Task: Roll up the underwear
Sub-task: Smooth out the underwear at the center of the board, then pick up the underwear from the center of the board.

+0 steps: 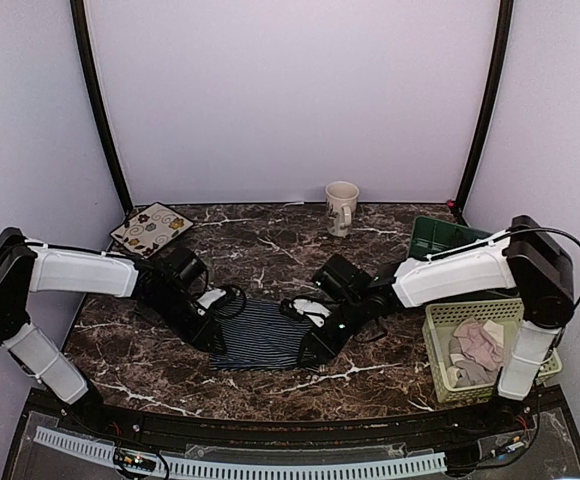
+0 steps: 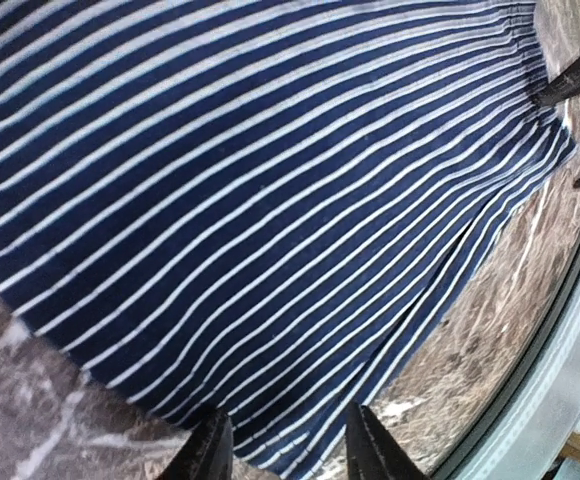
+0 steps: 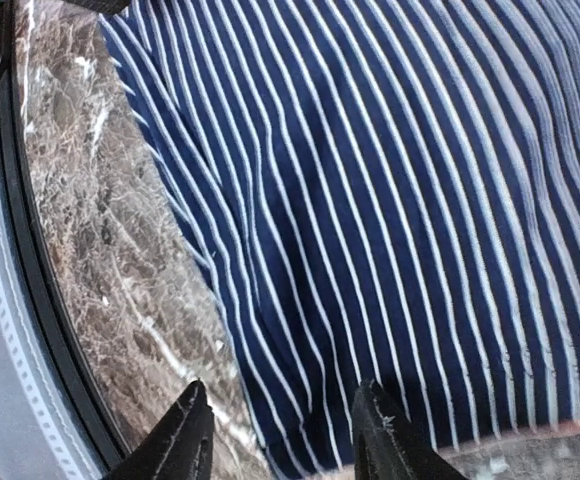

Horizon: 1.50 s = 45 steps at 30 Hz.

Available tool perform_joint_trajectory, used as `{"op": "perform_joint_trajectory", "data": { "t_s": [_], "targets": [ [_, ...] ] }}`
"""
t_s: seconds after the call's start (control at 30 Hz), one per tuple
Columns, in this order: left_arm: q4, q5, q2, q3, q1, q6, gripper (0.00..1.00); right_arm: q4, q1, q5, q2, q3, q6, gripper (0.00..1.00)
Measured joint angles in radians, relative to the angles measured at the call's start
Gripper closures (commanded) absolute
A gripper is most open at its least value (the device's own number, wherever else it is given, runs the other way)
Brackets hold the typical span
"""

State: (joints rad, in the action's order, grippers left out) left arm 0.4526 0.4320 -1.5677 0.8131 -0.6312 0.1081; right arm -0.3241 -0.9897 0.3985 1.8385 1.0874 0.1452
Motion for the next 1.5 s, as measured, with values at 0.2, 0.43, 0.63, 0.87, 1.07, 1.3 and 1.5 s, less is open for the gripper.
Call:
{"op": "perform_joint_trajectory", "data": {
  "t_s": [0.2, 0.43, 0.63, 0.87, 1.07, 1.3, 1.5],
  "targets": [
    [-0.003, -0.029, 0.162, 0.023, 0.005, -0.178, 0.42, 0.01, -0.023, -0.145, -0.223, -0.049, -0.107, 0.39],
    [-0.142, -0.05, 0.469, -0.144, -0.032, -0.449, 0.42, 0.078, -0.122, -0.281, -0.352, -0.155, -0.259, 0.48],
    [-0.149, -0.082, 0.48, -0.195, -0.034, -0.588, 0.45, 0.092, -0.219, -0.389, -0.249, -0.185, -0.31, 0.53],
    [-0.164, -0.106, 0.481, -0.223, -0.034, -0.621, 0.47, 0.127, -0.282, -0.545, -0.17, -0.202, -0.308, 0.53],
    [-0.176, -0.117, 0.481, -0.227, -0.034, -0.624, 0.5, 0.172, -0.305, -0.629, -0.14, -0.207, -0.301, 0.66],
    [-0.171, -0.106, 0.487, -0.269, -0.034, -0.648, 0.53, 0.211, -0.309, -0.678, -0.096, -0.214, -0.293, 0.92],
    [-0.157, -0.042, 0.509, -0.301, -0.034, -0.727, 0.58, 0.197, -0.309, -0.698, -0.094, -0.206, -0.302, 1.0]
  ]
}}
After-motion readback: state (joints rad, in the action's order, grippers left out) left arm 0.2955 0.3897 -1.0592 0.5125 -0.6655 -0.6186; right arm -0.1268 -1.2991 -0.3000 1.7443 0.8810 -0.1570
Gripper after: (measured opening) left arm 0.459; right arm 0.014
